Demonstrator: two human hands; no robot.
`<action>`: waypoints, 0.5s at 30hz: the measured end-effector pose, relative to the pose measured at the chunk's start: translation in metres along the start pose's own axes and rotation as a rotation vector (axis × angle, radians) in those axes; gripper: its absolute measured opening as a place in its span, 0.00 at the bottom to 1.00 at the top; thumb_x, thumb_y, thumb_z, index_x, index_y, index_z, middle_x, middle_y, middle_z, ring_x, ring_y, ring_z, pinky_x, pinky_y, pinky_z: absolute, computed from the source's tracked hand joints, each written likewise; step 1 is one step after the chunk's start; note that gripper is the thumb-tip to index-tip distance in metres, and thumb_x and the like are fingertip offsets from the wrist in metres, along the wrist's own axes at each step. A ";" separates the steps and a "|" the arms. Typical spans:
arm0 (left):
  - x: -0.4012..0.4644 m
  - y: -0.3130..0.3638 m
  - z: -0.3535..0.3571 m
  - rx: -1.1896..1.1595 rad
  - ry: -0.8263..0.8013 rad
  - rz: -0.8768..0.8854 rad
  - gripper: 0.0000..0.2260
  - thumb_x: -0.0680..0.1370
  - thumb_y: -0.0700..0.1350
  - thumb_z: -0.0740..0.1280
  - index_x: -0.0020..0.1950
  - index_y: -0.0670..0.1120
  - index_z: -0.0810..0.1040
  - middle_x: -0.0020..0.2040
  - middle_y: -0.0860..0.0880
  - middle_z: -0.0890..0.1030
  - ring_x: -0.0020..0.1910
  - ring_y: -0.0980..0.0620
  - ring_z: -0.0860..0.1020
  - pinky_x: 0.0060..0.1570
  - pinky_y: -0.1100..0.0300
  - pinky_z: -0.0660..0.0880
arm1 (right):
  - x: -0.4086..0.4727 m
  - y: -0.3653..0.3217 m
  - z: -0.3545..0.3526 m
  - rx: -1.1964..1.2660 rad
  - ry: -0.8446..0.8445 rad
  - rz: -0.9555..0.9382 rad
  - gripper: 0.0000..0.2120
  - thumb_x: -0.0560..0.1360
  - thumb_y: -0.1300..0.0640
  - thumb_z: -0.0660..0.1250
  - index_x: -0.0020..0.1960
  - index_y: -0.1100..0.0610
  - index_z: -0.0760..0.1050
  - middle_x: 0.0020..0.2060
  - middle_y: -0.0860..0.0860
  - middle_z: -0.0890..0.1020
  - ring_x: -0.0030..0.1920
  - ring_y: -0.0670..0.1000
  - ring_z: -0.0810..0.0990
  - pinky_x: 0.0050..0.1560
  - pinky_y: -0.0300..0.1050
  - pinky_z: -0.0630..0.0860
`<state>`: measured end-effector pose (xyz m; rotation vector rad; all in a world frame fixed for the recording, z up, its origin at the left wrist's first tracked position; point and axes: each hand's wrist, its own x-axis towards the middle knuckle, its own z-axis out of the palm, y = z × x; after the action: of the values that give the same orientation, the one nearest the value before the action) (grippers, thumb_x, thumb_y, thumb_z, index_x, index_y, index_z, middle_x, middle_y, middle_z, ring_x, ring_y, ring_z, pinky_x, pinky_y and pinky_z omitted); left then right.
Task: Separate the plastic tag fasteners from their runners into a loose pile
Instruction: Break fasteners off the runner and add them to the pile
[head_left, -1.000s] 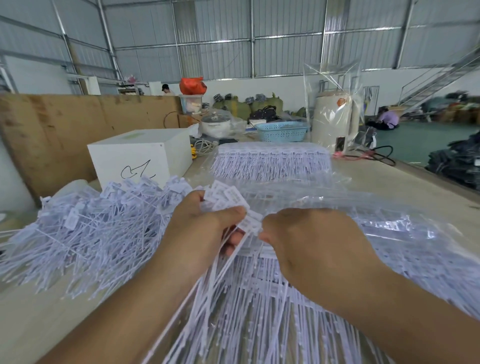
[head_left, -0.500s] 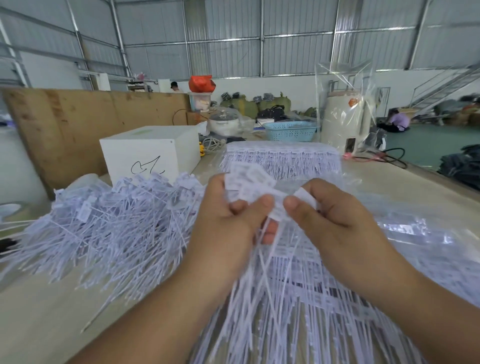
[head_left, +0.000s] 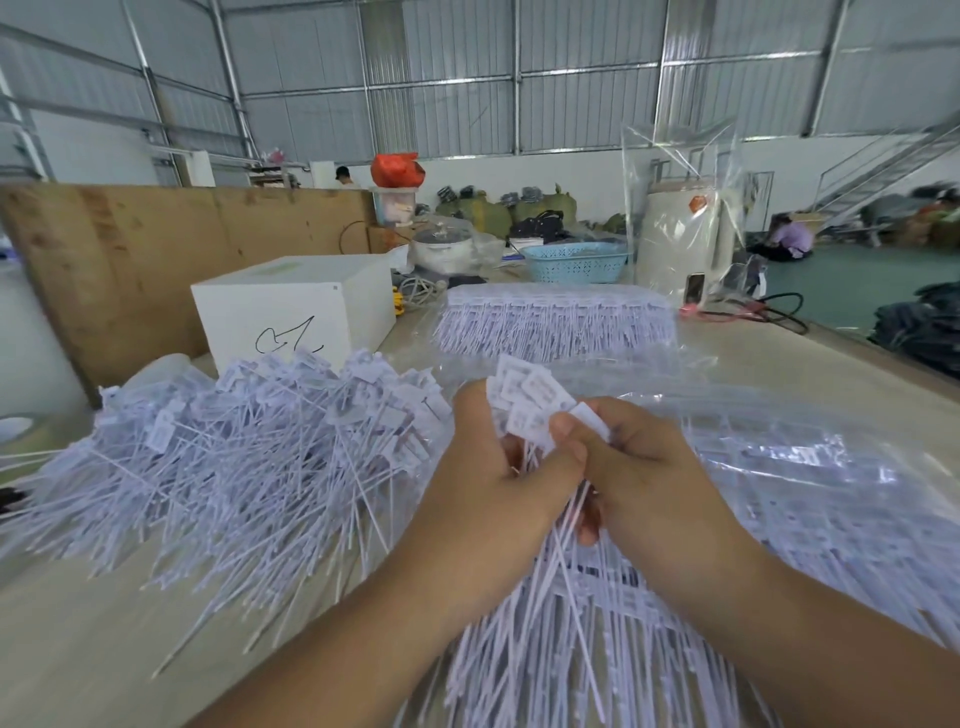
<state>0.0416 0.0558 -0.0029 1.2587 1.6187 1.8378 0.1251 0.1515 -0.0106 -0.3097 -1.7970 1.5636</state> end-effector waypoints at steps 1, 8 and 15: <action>0.001 0.000 -0.003 0.031 -0.026 -0.004 0.17 0.68 0.51 0.70 0.53 0.59 0.68 0.42 0.45 0.85 0.38 0.41 0.84 0.38 0.40 0.81 | 0.000 0.000 0.000 0.015 0.006 0.003 0.10 0.80 0.57 0.63 0.47 0.63 0.79 0.26 0.53 0.77 0.21 0.48 0.70 0.22 0.40 0.69; -0.001 -0.005 -0.006 0.202 -0.029 0.042 0.33 0.64 0.38 0.77 0.55 0.65 0.65 0.44 0.56 0.85 0.40 0.59 0.83 0.36 0.63 0.80 | -0.002 0.000 0.002 0.070 0.056 -0.011 0.08 0.80 0.57 0.64 0.49 0.58 0.81 0.41 0.57 0.85 0.43 0.56 0.85 0.42 0.48 0.82; -0.003 0.004 -0.007 0.205 -0.071 0.025 0.30 0.67 0.39 0.71 0.55 0.69 0.64 0.42 0.57 0.83 0.29 0.56 0.81 0.22 0.57 0.76 | -0.002 -0.005 0.000 0.134 -0.054 0.011 0.16 0.74 0.47 0.70 0.56 0.56 0.76 0.45 0.58 0.84 0.39 0.65 0.83 0.32 0.51 0.79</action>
<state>0.0382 0.0480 -0.0001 1.4186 1.7956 1.6548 0.1278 0.1489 -0.0064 -0.2157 -1.7234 1.7054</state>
